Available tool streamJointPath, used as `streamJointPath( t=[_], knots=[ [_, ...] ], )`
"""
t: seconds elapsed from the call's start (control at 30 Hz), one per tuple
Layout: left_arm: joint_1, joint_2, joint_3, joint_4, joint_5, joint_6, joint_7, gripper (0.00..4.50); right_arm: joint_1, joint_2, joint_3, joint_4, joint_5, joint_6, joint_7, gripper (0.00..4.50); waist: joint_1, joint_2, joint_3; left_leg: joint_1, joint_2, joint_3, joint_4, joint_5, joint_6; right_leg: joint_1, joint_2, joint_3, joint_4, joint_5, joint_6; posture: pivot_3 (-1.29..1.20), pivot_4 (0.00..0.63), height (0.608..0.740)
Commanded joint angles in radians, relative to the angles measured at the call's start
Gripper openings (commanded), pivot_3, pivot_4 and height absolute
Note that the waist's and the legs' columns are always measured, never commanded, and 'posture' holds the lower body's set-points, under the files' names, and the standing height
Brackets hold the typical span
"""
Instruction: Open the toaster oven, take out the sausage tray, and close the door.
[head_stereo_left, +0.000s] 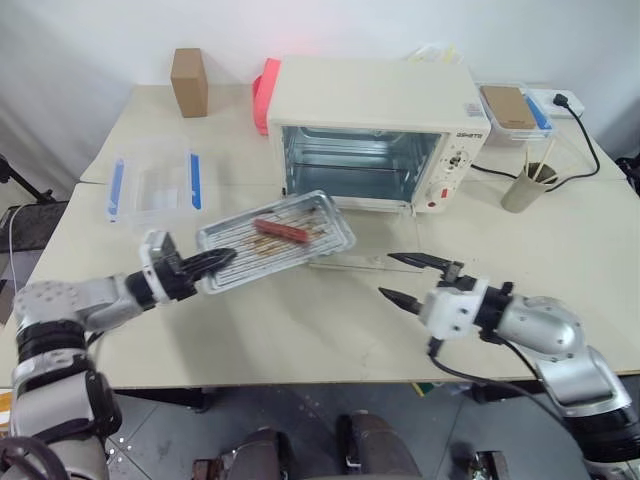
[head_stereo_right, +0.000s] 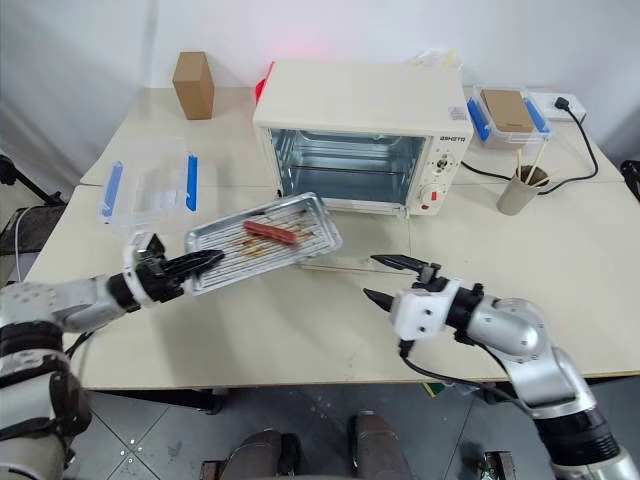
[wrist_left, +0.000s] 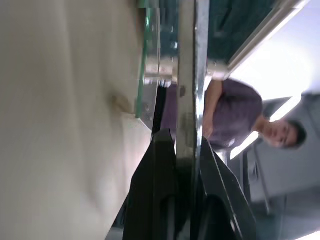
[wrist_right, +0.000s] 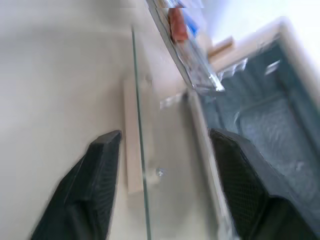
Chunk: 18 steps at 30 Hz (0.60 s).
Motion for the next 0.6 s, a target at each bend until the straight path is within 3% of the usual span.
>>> streamJointPath(
  t=[0.03, 0.23, 0.37, 0.6],
  knots=[
    [0.121, 0.028, 0.113, -0.113, -0.187, 0.003, 0.086, 0.0, 0.037, -0.023, -0.098, 0.107, 0.107, -0.044, 0.013, 1.86, -0.001, 0.0, 0.0, 0.002, 0.0, 0.0, 0.0, 0.0, 0.0, 0.002, 0.0, 0.0, -0.001, 0.0, 0.0, 0.0, 0.15, 0.74],
    [0.392, -0.029, 0.196, -0.353, -0.549, -0.172, 0.352, 0.0, 0.004, -0.022, -0.166, 0.314, 0.278, 0.067, 0.099, 0.05, 0.002, -0.001, 0.0, 0.004, 0.001, -0.002, -0.001, -0.002, 0.001, 0.005, -0.002, -0.001, -0.003, 0.0, 0.0, 0.0, 0.15, 0.74],
    [0.507, -0.153, 0.299, -0.542, -0.569, -0.279, 0.439, 0.0, -0.05, 0.007, -0.177, 0.435, 0.36, 0.135, 0.162, 0.02, 0.003, 0.0, 0.0, 0.008, 0.0, -0.004, -0.002, -0.002, 0.002, 0.012, -0.003, -0.004, -0.008, 0.0, 0.0, 0.0, 0.15, 0.74],
    [0.609, -0.43, 0.394, -0.845, -0.569, -0.484, 0.622, 0.0, -0.142, 0.019, -0.054, 0.573, 0.27, 0.15, 0.295, 0.02, 0.016, 0.0, 0.0, 0.01, 0.0, -0.003, -0.002, -0.003, 0.003, 0.015, -0.002, -0.004, -0.011, 0.0, 0.0, 0.0, 0.15, 0.74]
  ],
)
